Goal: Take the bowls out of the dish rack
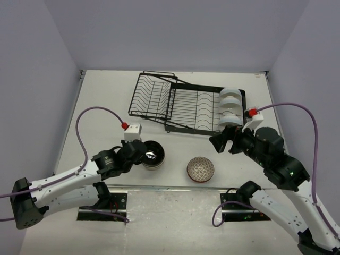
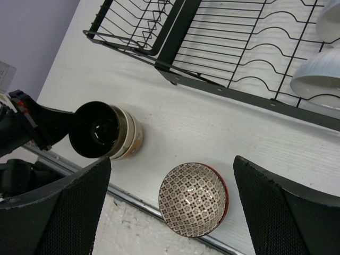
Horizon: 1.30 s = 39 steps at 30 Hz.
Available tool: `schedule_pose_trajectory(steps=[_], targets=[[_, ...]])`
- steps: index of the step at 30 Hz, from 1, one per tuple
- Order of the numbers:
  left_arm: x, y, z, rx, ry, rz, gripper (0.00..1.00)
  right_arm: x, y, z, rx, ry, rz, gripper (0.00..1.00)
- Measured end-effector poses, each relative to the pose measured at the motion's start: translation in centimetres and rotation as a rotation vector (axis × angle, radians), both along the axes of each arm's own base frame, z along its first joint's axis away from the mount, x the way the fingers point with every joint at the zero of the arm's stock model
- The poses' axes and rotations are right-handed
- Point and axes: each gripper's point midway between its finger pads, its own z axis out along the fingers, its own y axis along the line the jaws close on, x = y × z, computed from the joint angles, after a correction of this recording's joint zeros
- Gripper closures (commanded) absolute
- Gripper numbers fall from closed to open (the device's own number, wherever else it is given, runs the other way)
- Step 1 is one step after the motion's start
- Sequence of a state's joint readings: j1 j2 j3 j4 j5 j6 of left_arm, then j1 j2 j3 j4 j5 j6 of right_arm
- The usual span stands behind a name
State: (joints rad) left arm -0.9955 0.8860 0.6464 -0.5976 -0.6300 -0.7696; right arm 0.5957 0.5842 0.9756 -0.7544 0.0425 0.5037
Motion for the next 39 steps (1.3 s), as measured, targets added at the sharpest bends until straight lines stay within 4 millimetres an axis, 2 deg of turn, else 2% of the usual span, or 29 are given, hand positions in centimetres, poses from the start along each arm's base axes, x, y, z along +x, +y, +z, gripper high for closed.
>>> schedule_pose_trajectory(steps=[7, 8, 9, 10, 12, 13, 20, 23, 25, 26, 27, 32, 36, 39], targets=[[0.7, -0.8, -0.6, -0.002, 0.000, 0.006, 1.00, 0.8, 0.5, -1.5, -0.034, 0.038, 0.003, 0.02], [0.7, -0.8, -0.7, -0.001, 0.002, 0.006, 0.97, 0.9, 0.6, -1.7, -0.038, 0.043, 0.003, 0.02], [0.7, -0.8, -0.7, -0.001, 0.003, 0.007, 0.91, 1.0, 0.6, -1.9, -0.041, 0.048, 0.004, 0.02], [0.7, -0.8, -0.7, -0.002, 0.003, 0.008, 0.74, 1.0, 0.7, -2.0, -0.043, 0.051, 0.004, 0.02], [0.7, -0.9, -0.5, -0.017, -0.003, 0.013, 0.55, 1.1, 0.7, -2.2, -0.048, 0.056, 0.004, 0.02], [0.8, -1.0, -0.2, -0.034, -0.011, 0.016, 0.52, 1.1, 0.7, -2.2, -0.048, 0.057, 0.004, 0.02], [0.8, -1.2, 2.0, -0.106, -0.049, 0.017, 0.52, 1.5, 0.8, -2.5, -0.062, 0.063, -0.001, 0.01], [0.9, -1.4, 3.5, -0.125, -0.059, 0.008, 0.46, 2.5, 0.7, -3.6, -0.101, 0.093, -0.036, 0.01], [0.9, -1.4, 4.7, -0.141, -0.077, -0.001, 0.25, 3.4, 0.7, -4.5, -0.126, 0.123, -0.065, 0.01], [0.8, -1.2, 5.3, -0.144, -0.084, -0.004, 0.04, 3.9, 0.7, -4.7, -0.125, 0.129, -0.084, 0.01], [0.7, -1.0, 6.1, -0.148, -0.095, -0.007, 0.00, 4.5, 0.7, -5.3, -0.132, 0.144, -0.105, 0.01], [0.4, 0.1, 11.1, -0.172, -0.150, -0.013, 0.00, 7.6, -0.6, -7.7, -0.040, 0.164, -0.282, 0.01], [0.0, 1.3, 14.1, -0.150, -0.168, -0.015, 0.00, 10.5, -3.6, -8.9, 0.136, 0.170, -0.492, 0.01], [-0.1, 3.0, 15.2, -0.106, -0.188, 0.019, 0.00, 11.8, -6.0, -10.1, 0.287, 0.174, -0.633, 0.01]])
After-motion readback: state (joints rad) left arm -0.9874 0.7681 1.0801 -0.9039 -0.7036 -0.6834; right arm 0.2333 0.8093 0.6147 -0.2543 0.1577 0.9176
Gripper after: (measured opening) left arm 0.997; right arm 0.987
